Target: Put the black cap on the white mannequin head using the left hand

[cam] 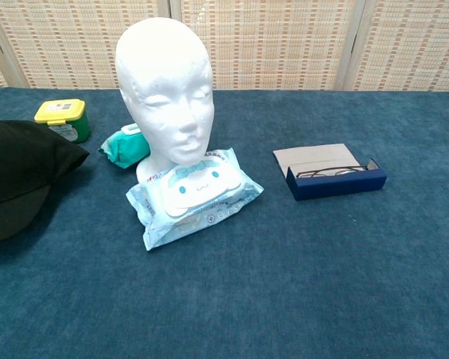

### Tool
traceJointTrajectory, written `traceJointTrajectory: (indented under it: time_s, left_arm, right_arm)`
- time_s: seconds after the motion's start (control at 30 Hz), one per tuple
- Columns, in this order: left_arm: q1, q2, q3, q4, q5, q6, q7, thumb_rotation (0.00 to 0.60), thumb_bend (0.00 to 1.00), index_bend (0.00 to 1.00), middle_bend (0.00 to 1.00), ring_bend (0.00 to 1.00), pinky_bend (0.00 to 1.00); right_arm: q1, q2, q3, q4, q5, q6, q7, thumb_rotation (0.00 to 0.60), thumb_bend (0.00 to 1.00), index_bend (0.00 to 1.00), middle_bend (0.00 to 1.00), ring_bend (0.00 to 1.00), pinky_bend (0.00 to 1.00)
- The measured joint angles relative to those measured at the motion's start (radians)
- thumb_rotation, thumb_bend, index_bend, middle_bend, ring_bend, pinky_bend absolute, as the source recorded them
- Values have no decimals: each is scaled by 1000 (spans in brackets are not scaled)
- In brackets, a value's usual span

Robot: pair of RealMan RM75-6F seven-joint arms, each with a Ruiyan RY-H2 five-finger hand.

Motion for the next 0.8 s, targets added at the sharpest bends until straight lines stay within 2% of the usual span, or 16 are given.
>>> traceJointTrajectory:
  time_s: [0.1,0.2,0.4,0.7,0.8]
  left_arm:
    - [-5,-10,-11,13,3,25,-24,600,51,529,587,369,402]
    - [-10,-23,-19,34,7,46,-50,600,51,531,567,364,402]
    - [-22,-49,-38,76,0,64,-83,600,51,541,567,364,403]
    - [-26,-70,-77,80,-50,65,-80,600,52,564,579,371,417]
    - [-28,-73,-88,70,-67,57,-71,600,84,567,580,372,421]
  right_arm:
    - [-1,1,0,1,-1,2,3,600,0,0,33,0,159]
    - [-2,2,0,1,-1,3,6,600,0,0,33,0,159]
    - [-3,3,0,1,-3,5,9,600,0,0,33,0,159]
    - [-4,4,0,2,-4,7,12,600,0,0,34,0,159]
    - [-5,5,1,3,-3,7,15,600,0,0,34,0,159]
